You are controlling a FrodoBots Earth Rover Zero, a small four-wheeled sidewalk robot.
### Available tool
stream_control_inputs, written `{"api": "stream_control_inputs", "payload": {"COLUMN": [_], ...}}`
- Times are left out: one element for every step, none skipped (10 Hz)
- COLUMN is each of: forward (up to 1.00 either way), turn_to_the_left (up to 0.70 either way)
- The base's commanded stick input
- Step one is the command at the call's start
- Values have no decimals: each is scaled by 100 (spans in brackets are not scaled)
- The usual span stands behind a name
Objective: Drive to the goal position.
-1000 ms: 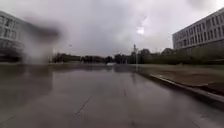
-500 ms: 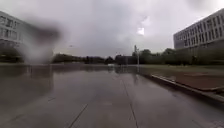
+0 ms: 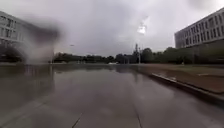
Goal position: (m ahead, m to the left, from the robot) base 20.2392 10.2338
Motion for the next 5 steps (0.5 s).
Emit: {"api": "stream_control_inputs", "payload": {"forward": [70,70,70,70,70], "turn_to_the_left": [0,0,0,0,0]}}
